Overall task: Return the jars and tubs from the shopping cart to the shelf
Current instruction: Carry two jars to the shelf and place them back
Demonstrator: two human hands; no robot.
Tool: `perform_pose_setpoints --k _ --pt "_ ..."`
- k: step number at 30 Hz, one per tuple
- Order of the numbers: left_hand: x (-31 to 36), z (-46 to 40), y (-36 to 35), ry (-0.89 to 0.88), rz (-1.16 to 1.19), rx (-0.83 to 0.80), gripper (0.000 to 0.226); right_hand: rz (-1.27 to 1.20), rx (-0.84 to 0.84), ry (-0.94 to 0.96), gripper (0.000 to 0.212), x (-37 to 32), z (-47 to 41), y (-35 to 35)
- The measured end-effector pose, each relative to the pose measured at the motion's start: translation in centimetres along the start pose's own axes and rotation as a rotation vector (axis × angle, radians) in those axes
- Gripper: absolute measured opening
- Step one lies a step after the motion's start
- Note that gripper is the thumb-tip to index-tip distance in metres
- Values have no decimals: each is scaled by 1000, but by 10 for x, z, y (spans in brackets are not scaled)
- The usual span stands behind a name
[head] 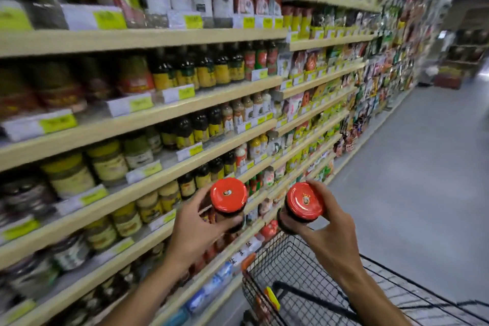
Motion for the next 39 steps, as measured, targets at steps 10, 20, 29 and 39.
perform_pose_setpoints --k 10,20,29,39 --pt "-1 124 159 74 -128 290 87 -190 -258 106 81 -117 48 -102" --pt "52 276 264 148 -332 657 80 -380 -584 288 84 -219 106 -187" --pt "97 438 335 210 -509 928 78 -576 -819 420 84 -330 208 -249" --pt "132 601 458 188 -609 1132 76 -644 -948 538 87 -472 321 -312"
Point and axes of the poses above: each hand's wrist, its own z-axis away from the middle knuckle, its own y-axis out of the back of the hand, x = y × z, the point moved 7 cm from there along -z, towards the middle knuckle, and after that the axes turned 4 degrees about -z, right-handed, at the moved point
